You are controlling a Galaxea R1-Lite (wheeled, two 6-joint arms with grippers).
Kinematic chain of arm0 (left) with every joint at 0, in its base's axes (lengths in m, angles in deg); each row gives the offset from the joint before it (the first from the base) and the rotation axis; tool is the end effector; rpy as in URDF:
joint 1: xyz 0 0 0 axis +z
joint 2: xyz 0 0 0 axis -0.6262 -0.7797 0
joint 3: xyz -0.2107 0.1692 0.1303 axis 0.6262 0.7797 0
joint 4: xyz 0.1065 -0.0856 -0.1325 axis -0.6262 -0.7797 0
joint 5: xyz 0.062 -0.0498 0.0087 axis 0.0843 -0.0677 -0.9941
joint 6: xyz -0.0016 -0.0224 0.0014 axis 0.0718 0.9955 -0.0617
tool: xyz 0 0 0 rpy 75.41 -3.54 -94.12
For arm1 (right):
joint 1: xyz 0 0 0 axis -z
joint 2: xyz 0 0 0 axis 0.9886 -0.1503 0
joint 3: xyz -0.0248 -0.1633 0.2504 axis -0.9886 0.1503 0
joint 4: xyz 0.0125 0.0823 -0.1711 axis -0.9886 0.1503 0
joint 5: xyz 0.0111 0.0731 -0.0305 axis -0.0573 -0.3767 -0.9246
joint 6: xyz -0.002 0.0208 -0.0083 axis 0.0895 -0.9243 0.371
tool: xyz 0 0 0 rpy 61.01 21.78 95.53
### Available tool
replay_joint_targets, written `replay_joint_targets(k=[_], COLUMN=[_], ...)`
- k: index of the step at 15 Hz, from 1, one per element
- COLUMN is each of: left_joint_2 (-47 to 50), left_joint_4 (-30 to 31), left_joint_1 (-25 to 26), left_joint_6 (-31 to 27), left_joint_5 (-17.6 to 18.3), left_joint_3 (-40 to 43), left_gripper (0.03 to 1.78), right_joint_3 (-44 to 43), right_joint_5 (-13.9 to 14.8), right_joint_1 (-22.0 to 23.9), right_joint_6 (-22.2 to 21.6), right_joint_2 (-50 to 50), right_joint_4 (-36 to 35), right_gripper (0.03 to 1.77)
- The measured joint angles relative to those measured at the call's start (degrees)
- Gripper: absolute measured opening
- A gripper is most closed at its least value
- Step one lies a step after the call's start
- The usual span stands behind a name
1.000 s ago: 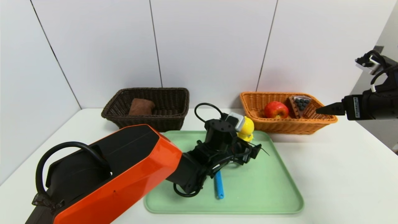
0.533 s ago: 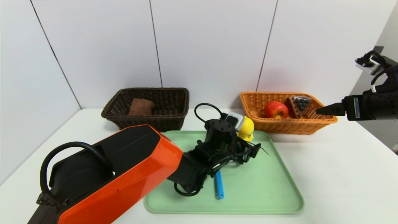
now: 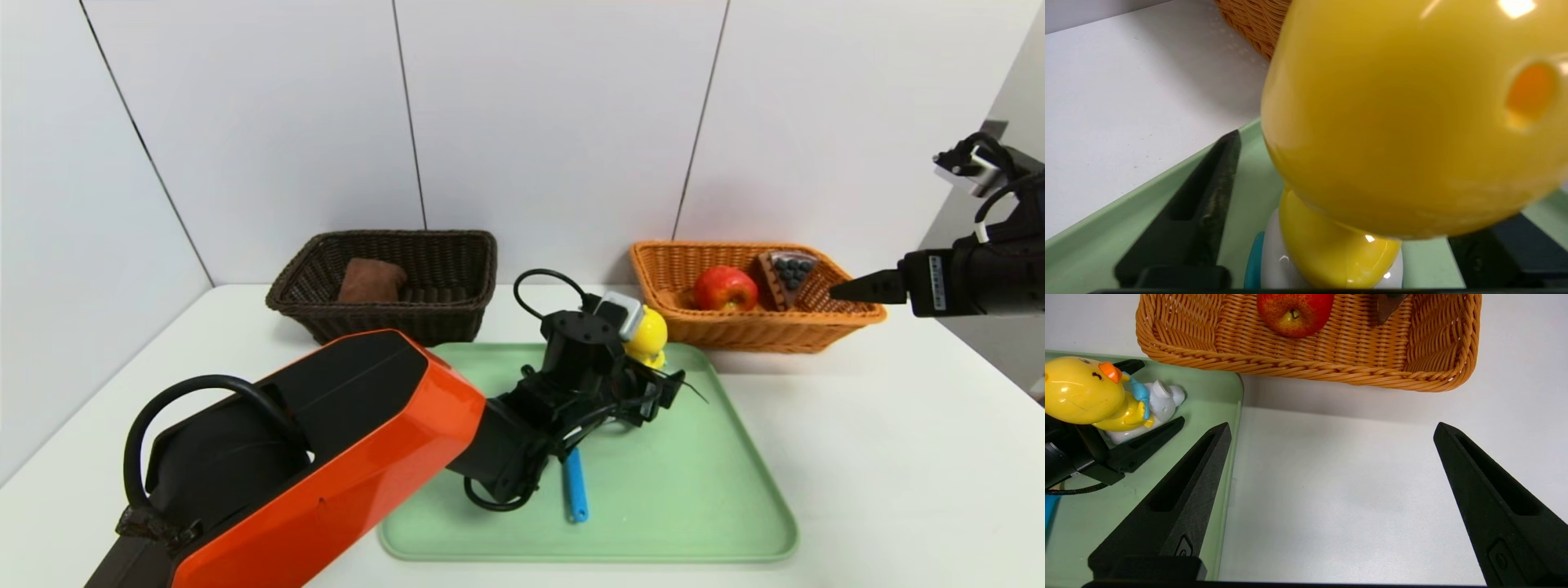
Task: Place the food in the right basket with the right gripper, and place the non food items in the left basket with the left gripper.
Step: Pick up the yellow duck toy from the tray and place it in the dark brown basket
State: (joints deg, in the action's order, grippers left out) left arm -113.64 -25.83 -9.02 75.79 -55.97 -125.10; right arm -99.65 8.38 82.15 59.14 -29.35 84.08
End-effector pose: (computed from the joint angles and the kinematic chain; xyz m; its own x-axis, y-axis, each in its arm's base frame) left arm 0.3290 -0.3623 0.0781 0.6750 -0.7240 -0.1421 0.7191 0.6887 -0.0927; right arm 0.2506 -0.0016 0.2595 0.8055 0.0719 -0.5882 -0.0890 0.9960 -0.0001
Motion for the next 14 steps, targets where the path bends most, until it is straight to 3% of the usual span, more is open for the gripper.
replay_joint_targets(k=[4,14], left_joint_2=[0.0,3.78], left_joint_4=[0.09,-0.67], left_joint_1=[0.18,0.09], left_joint_6=[0.02,0.1], left_joint_5=[-0.02,0.35], left_joint_3=[0.46,3.69], left_gripper=[0.93,0.87], right_joint_3=[0.32,0.84], right_joint_5=[-0.11,-0.09], right_joint_1=[0.0,0.13], right_joint_6=[-0.09,-0.09], right_joint_2=[0.0,0.37], right_joint_4=[0.02,0.05], right_gripper=[1.71,1.71])
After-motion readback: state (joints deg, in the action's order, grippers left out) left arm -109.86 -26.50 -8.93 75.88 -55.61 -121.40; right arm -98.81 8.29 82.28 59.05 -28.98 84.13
